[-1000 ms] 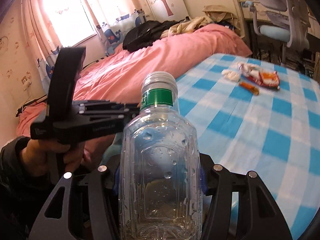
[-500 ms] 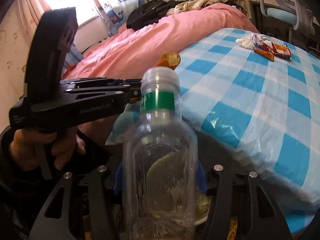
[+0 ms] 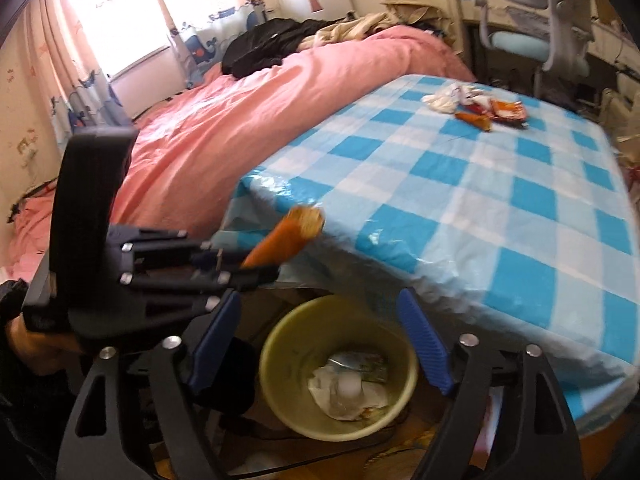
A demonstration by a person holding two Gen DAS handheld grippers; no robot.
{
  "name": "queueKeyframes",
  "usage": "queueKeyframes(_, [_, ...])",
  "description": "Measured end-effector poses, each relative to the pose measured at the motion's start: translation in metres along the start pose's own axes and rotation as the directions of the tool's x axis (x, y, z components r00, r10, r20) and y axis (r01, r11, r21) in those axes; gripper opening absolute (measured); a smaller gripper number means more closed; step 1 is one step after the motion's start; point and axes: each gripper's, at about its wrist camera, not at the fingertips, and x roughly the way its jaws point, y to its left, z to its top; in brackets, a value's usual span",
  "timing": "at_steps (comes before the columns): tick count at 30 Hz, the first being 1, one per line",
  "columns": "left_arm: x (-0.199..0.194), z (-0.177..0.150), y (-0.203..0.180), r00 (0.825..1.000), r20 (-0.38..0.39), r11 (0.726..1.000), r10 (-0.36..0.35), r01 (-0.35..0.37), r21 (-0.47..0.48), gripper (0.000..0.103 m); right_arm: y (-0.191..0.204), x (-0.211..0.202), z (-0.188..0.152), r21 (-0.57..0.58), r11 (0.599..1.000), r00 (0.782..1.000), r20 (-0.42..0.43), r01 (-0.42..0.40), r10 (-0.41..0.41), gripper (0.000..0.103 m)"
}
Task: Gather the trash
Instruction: 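Carry bottle with right tool and food piece with left tool over bucket, then open both tools over the yellow bucket to drop bottle and food piece, then move both tools back over the table toward the chip bag and paper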
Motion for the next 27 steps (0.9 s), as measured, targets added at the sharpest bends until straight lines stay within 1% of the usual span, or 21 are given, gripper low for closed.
queueKeyframes(2, [0.003, -0.005, -0.006, 1.000, -0.019, 1.000, -0.002, 0.002, 0.015, 0.022, 0.000, 0.000, -0.002, -0.005, 0.999, 0.999, -0.007, 0.034, -0.034, 0.080])
queueKeyframes(3, [0.003, -0.007, -0.007, 1.000, -0.018, 1.000, 0.002, -0.002, 0.021, 0.026, -0.002, 0.001, -0.003, -0.002, 0.999, 0.999, -0.011, 0.053, -0.053, 0.081])
queueKeyframes(4, [0.002, -0.008, -0.009, 1.000, -0.010, 1.000, 0.015, -0.015, 0.025, 0.035, -0.003, 0.001, -0.003, 0.002, 0.998, 0.998, -0.012, 0.061, -0.061, 0.081])
queueKeyframes(6, [-0.001, -0.007, -0.009, 0.999, 0.010, 0.999, 0.031, -0.032, 0.022, 0.044, -0.006, -0.001, -0.004, 0.015, 0.997, 0.997, -0.012, 0.071, -0.071, 0.082])
queueKeyframes(8, [-0.005, -0.006, -0.007, 0.999, 0.030, 0.999, 0.035, -0.035, 0.010, 0.047, -0.008, -0.003, -0.006, 0.023, 0.997, 0.997, -0.010, 0.080, -0.080, 0.083])
queueKeyframes(12, [-0.009, -0.004, -0.007, 0.994, 0.076, 0.997, 0.075, -0.075, 0.007, 0.061, -0.006, -0.002, -0.007, 0.016, 0.995, 0.996, -0.010, 0.094, -0.094, 0.084])
queueKeyframes(14, [-0.012, -0.003, -0.008, 0.991, 0.099, 0.995, 0.094, -0.096, 0.016, 0.064, -0.004, -0.001, -0.007, 0.005, 0.994, 0.994, -0.010, 0.107, -0.107, 0.086])
queueKeyframes(16, [-0.013, -0.002, -0.010, 0.986, 0.121, 0.992, 0.118, -0.122, 0.028, 0.070, -0.002, 0.000, -0.007, -0.010, 0.992, 0.992, -0.008, 0.126, -0.126, 0.087])
queueKeyframes(19, [-0.015, -0.001, -0.014, 0.975, 0.150, 0.984, 0.162, -0.171, 0.051, 0.074, -0.002, 0.000, -0.007, -0.019, 0.988, 0.988, -0.001, 0.155, -0.155, 0.089])
queueKeyframes(23, [-0.017, 0.000, -0.011, 0.971, 0.167, 0.984, 0.170, -0.178, 0.032, 0.078, -0.005, -0.003, -0.006, -0.009, 0.982, 0.982, 0.014, 0.186, -0.186, 0.090])
queueKeyframes(27, [-0.018, 0.001, -0.007, 0.968, 0.173, 0.983, 0.182, -0.186, 0.007, 0.079, -0.013, -0.006, -0.005, 0.027, 0.977, 0.977, 0.027, 0.209, -0.210, 0.090])
